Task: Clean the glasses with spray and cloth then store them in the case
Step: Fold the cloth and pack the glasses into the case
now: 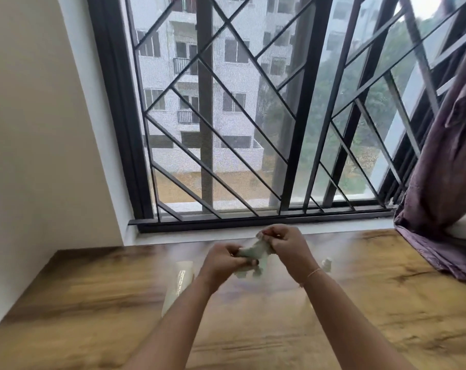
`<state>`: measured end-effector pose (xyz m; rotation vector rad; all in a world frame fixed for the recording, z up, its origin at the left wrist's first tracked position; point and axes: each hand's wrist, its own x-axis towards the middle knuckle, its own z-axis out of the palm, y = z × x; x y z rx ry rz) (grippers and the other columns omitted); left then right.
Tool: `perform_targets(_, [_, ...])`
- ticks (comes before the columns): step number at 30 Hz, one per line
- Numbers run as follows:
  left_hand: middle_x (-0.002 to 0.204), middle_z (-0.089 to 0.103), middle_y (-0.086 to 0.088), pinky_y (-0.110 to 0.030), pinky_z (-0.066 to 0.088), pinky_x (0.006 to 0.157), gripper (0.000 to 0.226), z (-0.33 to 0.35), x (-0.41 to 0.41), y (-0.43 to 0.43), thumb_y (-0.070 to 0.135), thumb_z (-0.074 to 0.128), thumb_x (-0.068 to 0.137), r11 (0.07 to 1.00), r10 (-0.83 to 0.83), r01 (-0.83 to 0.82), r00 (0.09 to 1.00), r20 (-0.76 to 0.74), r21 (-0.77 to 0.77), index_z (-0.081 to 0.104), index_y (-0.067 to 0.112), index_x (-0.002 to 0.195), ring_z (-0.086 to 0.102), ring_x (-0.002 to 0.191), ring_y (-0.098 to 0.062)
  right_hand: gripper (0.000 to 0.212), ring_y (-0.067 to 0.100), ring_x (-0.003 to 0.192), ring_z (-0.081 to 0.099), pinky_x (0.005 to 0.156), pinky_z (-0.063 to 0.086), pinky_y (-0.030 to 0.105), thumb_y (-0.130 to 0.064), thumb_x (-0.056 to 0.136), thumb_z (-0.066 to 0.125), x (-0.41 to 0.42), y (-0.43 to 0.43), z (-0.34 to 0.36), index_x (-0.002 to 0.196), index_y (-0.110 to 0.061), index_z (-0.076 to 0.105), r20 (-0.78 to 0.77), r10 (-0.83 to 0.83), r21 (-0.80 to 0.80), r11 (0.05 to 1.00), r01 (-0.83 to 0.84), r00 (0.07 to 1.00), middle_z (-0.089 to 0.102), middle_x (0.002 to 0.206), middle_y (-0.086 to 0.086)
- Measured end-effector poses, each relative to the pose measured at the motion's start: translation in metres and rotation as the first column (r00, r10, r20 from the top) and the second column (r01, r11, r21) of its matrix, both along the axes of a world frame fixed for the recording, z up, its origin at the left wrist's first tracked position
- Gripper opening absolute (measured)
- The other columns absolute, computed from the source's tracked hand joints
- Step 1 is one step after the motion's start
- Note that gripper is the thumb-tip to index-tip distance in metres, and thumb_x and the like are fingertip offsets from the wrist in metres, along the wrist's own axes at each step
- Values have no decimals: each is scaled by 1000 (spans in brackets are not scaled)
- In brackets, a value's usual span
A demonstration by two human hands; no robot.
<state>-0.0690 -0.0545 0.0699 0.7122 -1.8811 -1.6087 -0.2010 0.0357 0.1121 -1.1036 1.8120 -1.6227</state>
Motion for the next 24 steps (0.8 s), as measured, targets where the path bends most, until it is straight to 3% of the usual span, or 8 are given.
perform_targets(2, [65,58,-8,-27,42,59,21,2,7,-5,9,82,54,998,-10,13,998,57,-54,69,-1,67,52,63,-15,27,10,60,57,53,50,22,11,83,53,1,0,-2,73,-6,71,40,-3,-2,1000,3,999,65,65,0])
perform_targets(5, [55,49,-2,-20,39,47,22,5,16,-8,4,83,53,996,8,4,992,130,-88,63,-1,59,45,52,-12,24,19,65,58,59,54,30,12,84,53,5,1,-7,72,-3,69,115,-15,1,1000,15,993,63,67,7])
perform_targets(8, [50,49,-1,-21,41,45,24,4,22,-8,-4,83,52,998,-4,14,987,163,-60,62,6,56,46,46,-11,16,24,65,61,57,57,26,16,83,53,6,3,-12,77,8,66,179,-24,-2,1000,25,984,62,70,14])
perform_targets(11, [55,55,-6,-19,43,47,19,2,27,-6,-10,79,54,998,-54,61,983,178,-31,66,-4,67,50,48,-10,23,23,62,59,51,54,21,15,82,55,7,6,-16,69,-1,66,225,-27,2,1000,27,974,62,73,16])
perform_targets(13, [51,55,0,-16,40,44,21,1,29,-6,-11,79,54,996,-69,77,979,191,-38,64,1,64,48,44,-5,18,22,64,59,54,54,23,14,82,56,6,6,-18,75,2,67,220,-21,22,1000,17,975,62,73,15])
perform_targets(16, [53,51,2,-18,37,45,29,1,30,-6,2,85,54,997,-59,68,977,207,-38,59,9,62,45,49,-7,16,20,66,59,58,55,23,13,84,54,2,5,-20,94,11,66,191,4,59,998,-15,982,61,72,12])
perform_targets(20, [64,45,-7,-24,35,51,32,6,26,-4,26,81,66,997,45,-31,979,196,-74,57,5,67,41,56,-14,20,17,67,59,64,56,21,13,87,50,-2,5,-12,98,11,66,136,40,87,995,-52,990,62,73,9])
perform_targets(24, [52,49,3,-24,32,49,37,17,22,-5,37,71,76,933,175,-68,944,281,-352,50,16,54,43,51,-11,33,21,74,58,71,56,33,12,89,44,-8,8,-2,82,-7,70,128,50,62,996,-58,991,59,80,11])
